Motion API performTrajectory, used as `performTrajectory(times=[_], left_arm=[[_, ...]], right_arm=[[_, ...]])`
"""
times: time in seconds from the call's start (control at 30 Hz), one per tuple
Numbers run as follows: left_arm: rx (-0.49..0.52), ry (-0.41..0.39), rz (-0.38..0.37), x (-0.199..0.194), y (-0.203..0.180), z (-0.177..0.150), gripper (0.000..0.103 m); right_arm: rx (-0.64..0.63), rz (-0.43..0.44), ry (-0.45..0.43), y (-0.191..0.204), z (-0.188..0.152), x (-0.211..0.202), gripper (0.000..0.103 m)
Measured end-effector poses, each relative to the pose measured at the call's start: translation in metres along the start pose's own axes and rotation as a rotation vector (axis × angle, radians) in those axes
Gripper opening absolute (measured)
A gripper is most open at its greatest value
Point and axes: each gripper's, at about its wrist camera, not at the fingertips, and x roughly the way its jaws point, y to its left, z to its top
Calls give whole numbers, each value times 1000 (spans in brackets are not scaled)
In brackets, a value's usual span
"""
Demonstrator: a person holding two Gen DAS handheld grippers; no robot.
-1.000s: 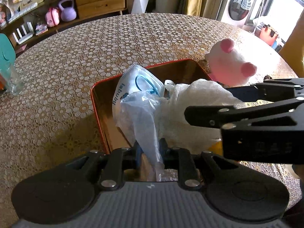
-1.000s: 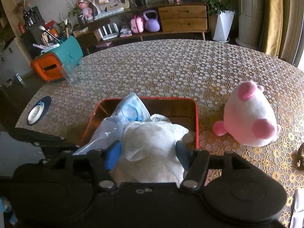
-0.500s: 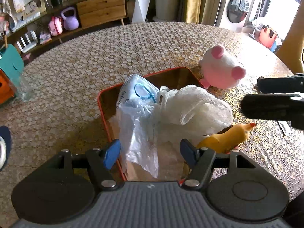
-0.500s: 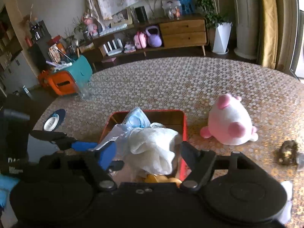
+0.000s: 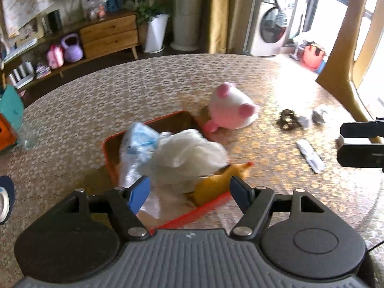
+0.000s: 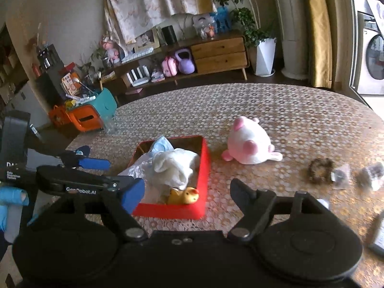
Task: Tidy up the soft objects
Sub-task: 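Withdraw both tools from the tin toward the remaining small items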
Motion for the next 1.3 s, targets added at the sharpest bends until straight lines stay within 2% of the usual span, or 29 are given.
performTrajectory(times=[0.13, 0.37, 0.47, 0.7, 0.73, 0.8, 0.83, 1.1, 1.3], left_arm=[[14, -20, -33, -6, -24, 2, 82], [42, -47, -89, -6, -71, 5, 83], [55, -47, -121, 0, -93, 8, 84], [101, -27, -191, 25, -148, 15, 87], [99, -23, -197, 30, -154, 17, 91], [94, -3, -197, 41, -169, 19, 100], [91, 4, -191, 48, -176, 21, 101], [23, 82, -169, 96, -215, 30, 101], [-27, 155, -138, 135, -239, 35, 101]], right_arm=[[2, -12, -35, -13, -7, -29, 84], [40, -77, -70, -54, -21, -66, 90], [75, -116, -81, -76, -28, -77, 97], [158, -194, -104, -127, -40, -94, 98], [169, -203, -105, -134, -42, -97, 98], [191, -225, -103, -149, -44, -98, 98], [197, -237, -102, -155, -45, -100, 98], [267, -345, -86, -217, -41, -89, 98], [323, -384, -73, -259, -35, -66, 98]])
